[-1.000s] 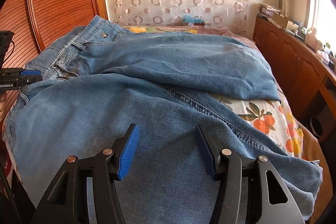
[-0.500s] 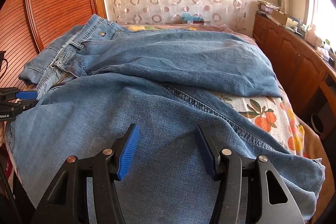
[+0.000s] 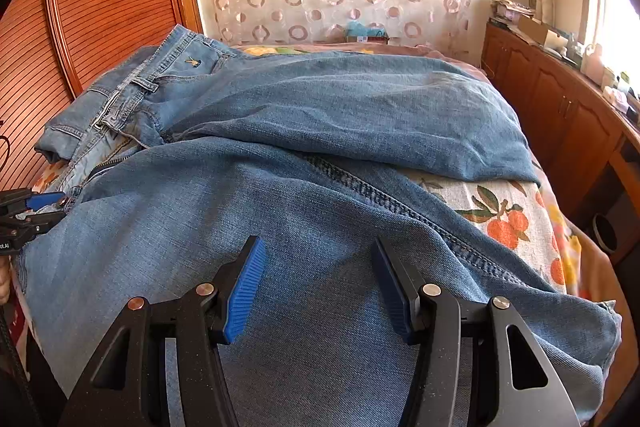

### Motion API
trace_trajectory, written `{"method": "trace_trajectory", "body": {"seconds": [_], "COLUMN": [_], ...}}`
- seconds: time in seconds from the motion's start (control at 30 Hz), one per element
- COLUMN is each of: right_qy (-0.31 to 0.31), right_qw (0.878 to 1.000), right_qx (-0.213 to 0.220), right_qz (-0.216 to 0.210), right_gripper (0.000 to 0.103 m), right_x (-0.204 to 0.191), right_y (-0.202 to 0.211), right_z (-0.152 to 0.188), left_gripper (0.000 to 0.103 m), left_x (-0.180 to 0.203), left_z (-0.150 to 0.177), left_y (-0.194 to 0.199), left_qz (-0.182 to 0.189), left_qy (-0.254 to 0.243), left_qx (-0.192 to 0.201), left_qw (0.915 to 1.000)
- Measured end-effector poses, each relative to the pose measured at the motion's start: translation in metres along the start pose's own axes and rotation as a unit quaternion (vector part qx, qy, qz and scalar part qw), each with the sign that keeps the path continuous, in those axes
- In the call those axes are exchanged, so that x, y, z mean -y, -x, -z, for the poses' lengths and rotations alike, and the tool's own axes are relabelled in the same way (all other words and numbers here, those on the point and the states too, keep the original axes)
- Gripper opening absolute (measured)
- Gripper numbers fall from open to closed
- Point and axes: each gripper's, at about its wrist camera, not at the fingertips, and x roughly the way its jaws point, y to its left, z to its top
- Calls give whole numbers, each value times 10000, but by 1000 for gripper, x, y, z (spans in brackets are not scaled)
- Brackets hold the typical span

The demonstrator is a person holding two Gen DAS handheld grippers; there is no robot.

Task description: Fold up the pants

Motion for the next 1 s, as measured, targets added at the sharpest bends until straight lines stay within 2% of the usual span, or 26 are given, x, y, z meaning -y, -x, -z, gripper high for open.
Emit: {"method": "trace_trajectory", "body": {"seconds": [0.07,0.2,0.23,0.27,0.3,0.53,0.63,0.7,0.87,0.93,1.0], "right_qy": [-5,-12,-13,-18,-25,-36,-38,-39,-50,-49,-48], "right_qw": [10000,10000,10000,10000,10000,10000,10000,10000,10000,10000,10000], "right_qx": [4,3,4,6,9,11,9,6,5,2,0], "right_qz": [-3,-9,-10,-13,-13,-19,-25,-21,-36,-33,-31], "right_gripper": [57,57,57,57,57,57,57,57,57,57,57], "right_x": [0,1,1,1,1,2,2,1,2,1,1], "right_y": [0,0,0,0,1,1,1,0,0,0,0], "right_z": [0,0,0,0,0,0,0,0,1,1,1], "left_gripper": [49,33,25,21,5,4,5,8,9,18,21], "left_x": [2,6,7,9,10,-14,-19,-26,-38,-38,-35], "left_z": [0,1,0,-2,-5,-35,-47,-53,-53,-52,-52], "left_y": [1,5,7,10,13,42,42,32,25,27,28], "left_qz": [-19,24,-10,-52,-71,-370,-756,-1035,-1004,-883,-780], "left_qy": [75,58,23,-34,-70,85,-68,-110,94,171,168], "left_qx": [22,80,121,184,282,845,959,824,771,780,792], "left_qw": [10000,9999,9999,9998,9996,9957,9925,9912,9919,9929,9937]}}
